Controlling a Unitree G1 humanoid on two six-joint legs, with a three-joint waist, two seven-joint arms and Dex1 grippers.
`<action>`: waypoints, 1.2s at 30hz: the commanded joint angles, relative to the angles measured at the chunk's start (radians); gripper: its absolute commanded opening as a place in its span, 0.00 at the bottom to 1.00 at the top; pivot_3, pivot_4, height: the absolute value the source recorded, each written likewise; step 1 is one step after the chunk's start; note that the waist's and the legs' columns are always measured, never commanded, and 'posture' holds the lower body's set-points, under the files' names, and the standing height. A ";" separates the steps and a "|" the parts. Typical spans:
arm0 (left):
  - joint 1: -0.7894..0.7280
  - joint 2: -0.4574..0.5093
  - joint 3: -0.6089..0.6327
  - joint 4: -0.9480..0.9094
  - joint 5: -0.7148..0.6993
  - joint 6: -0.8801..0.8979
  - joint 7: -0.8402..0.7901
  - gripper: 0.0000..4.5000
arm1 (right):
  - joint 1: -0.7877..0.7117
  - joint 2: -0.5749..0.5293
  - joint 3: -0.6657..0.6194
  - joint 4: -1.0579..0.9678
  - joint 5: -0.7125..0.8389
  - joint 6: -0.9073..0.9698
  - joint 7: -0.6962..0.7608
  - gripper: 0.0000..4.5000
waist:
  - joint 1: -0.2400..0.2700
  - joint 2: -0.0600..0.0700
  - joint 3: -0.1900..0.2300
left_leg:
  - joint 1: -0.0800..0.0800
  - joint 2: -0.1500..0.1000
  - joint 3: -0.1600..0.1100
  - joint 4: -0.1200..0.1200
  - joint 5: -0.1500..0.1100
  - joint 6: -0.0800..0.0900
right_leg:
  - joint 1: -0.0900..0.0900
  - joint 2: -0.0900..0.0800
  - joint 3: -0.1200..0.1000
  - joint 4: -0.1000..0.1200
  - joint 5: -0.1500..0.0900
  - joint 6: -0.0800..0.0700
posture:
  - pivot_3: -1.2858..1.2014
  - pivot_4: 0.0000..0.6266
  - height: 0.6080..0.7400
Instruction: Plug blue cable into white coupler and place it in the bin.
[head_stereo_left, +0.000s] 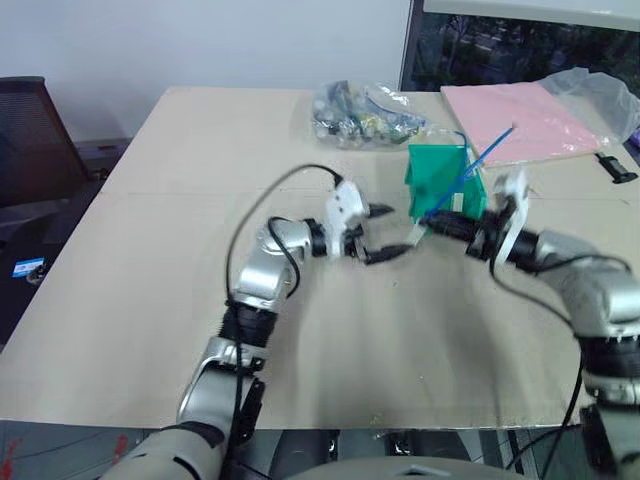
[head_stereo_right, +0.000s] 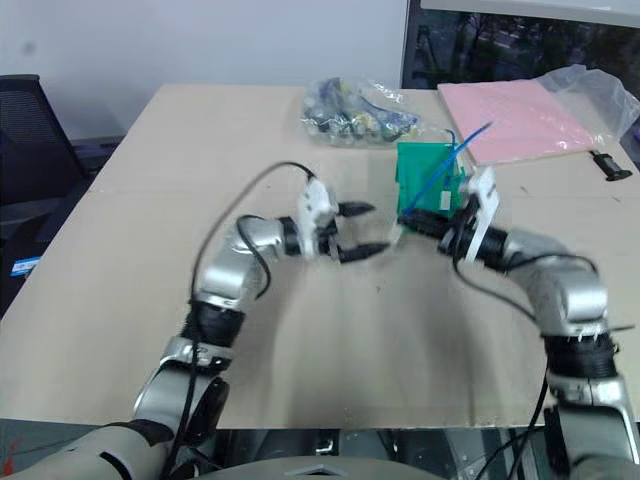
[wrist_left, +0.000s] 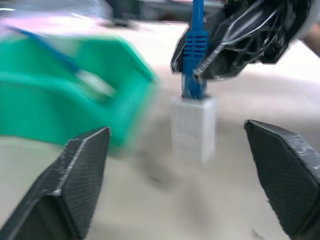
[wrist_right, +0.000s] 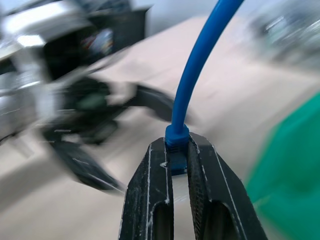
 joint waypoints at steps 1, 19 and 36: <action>-0.025 -0.001 0.035 -0.190 -0.036 0.263 0.169 0.99 | -0.132 -0.051 -0.003 0.173 -0.041 0.028 0.015 0.00 | 0.003 0.000 0.000 | 0.000 0.000 0.000 0.000 0.000 0.000 | 0.000 0.000 0.000 0.000 0.000 0.000 | 0.52 0.24 1.00; -0.043 0.018 0.011 -0.342 -0.112 0.420 0.346 1.00 | -0.544 -0.008 0.022 0.964 -0.430 -0.578 -0.198 0.98 | 0.006 0.001 0.002 | -0.003 -0.001 0.003 -0.003 0.004 -0.006 | -0.002 0.000 0.001 -0.007 0.000 0.000 | 0.52 0.24 1.00; 0.583 0.182 0.091 -0.461 -0.058 -0.044 0.329 1.00 | 0.524 -0.020 -0.152 -0.008 -0.147 -0.565 0.093 0.98 | 0.016 0.006 0.003 | 0.001 0.000 0.003 -0.006 0.003 -0.004 | 0.001 -0.001 0.002 -0.006 0.000 0.000 | 0.52 0.24 1.00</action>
